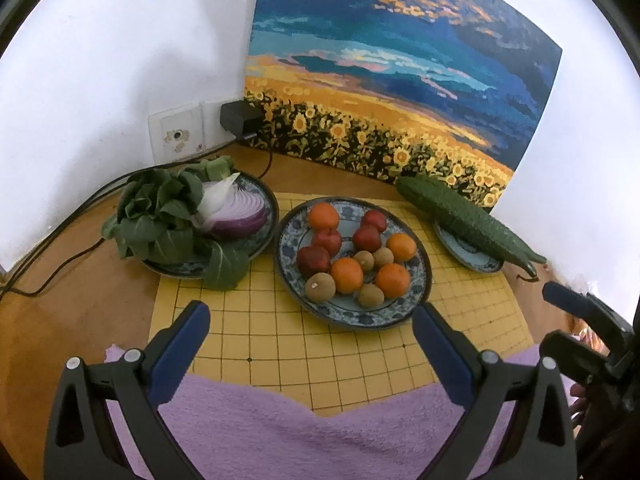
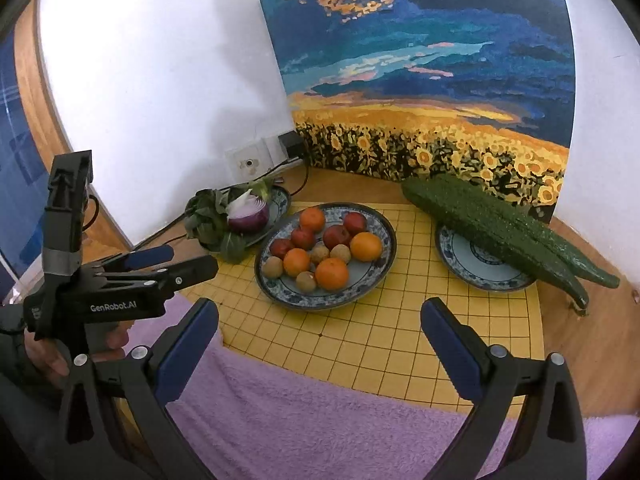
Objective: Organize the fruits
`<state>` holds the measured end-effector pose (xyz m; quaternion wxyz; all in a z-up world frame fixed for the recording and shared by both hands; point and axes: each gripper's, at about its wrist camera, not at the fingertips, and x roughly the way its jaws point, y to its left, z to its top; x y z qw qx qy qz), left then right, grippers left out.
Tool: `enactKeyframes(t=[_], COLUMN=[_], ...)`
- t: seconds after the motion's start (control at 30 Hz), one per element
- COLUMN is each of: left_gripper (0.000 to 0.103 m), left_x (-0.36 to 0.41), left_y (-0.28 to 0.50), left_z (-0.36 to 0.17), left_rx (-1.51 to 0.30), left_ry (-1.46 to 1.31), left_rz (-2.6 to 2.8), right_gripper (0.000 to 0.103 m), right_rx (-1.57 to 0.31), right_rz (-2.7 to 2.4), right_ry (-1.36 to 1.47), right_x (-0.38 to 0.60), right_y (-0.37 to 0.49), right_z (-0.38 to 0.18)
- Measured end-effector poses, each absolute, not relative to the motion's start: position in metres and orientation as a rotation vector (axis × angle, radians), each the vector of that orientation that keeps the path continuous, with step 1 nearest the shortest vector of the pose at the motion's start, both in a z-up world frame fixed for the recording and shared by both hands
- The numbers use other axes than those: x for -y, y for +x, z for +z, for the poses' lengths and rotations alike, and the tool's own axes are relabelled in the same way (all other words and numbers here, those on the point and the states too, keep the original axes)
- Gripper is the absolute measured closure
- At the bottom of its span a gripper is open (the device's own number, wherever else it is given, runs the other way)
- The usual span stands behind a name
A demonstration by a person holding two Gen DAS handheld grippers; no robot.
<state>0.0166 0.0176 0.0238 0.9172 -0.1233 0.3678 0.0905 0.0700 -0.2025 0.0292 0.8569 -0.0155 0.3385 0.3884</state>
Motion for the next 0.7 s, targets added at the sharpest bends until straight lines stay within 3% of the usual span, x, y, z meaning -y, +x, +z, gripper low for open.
enactKeyframes(t=[0.7], left_gripper=[0.000], left_x=[-0.0173], left_y=[0.0205], left_z=[0.0226], left_rx=[-0.769], left_ry=[-0.254], left_rz=[0.192], right_gripper=[0.000], right_rx=[-0.749], right_rz=[0.822], right_ry=[-0.054], right_x=[0.1991], right_y=[0.0735], right_z=[0.0254])
